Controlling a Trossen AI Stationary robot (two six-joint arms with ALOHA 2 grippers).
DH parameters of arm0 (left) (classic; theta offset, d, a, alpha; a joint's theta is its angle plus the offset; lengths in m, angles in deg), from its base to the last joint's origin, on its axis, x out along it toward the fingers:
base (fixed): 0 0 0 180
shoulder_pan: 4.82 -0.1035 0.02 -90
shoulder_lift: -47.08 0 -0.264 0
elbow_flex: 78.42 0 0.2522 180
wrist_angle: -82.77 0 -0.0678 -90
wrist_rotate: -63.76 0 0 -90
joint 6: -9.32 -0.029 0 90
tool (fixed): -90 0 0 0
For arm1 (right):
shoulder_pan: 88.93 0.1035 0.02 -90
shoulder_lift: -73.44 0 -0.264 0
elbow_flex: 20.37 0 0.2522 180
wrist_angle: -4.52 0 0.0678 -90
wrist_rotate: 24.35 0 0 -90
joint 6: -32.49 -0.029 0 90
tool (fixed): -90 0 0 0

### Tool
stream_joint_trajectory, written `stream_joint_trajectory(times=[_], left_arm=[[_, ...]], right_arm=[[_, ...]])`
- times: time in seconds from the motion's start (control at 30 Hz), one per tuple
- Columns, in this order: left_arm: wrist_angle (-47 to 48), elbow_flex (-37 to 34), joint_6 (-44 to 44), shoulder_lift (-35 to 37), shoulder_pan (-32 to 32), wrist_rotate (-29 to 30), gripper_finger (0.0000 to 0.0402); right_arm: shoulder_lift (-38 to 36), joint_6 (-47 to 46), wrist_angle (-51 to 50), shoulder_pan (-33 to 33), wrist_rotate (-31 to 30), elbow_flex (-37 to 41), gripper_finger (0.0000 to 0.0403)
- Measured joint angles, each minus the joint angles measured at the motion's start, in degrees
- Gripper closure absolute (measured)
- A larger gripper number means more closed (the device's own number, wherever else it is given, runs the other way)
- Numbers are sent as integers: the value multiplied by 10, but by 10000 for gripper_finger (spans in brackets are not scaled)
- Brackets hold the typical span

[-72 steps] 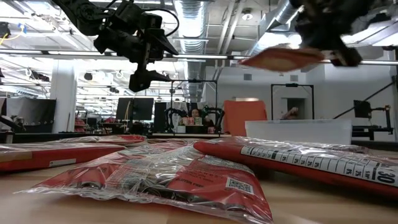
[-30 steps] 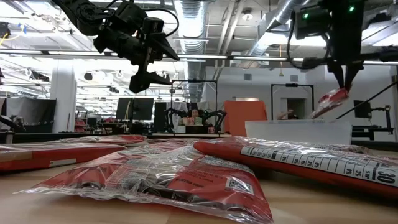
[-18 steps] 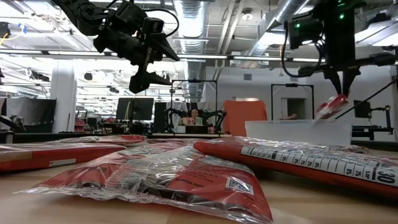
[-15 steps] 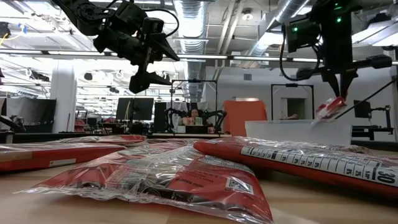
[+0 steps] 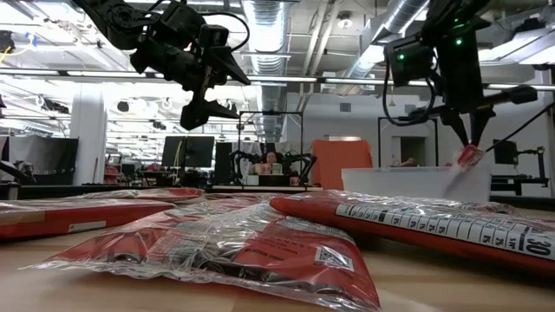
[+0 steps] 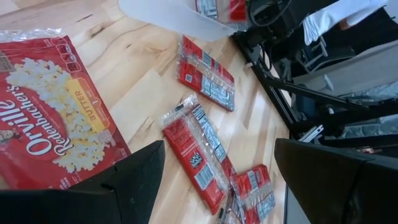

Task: Sort popcorn bags into baskets
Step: Put the red popcorn bag into the transparent bin

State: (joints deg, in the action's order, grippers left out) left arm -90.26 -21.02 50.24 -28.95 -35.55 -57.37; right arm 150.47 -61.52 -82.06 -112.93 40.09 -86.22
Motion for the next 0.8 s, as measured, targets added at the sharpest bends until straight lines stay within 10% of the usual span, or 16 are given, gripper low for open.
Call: stream_joint_trajectory(times=[0.6,0.8], left_arm=[[0,0,-3,0,0,4,109],[0,0,-21,0,0,-51,109]], right_arm=[[-18,170,19,17,22,0,204],[-28,318,111,137,161,0,179]])
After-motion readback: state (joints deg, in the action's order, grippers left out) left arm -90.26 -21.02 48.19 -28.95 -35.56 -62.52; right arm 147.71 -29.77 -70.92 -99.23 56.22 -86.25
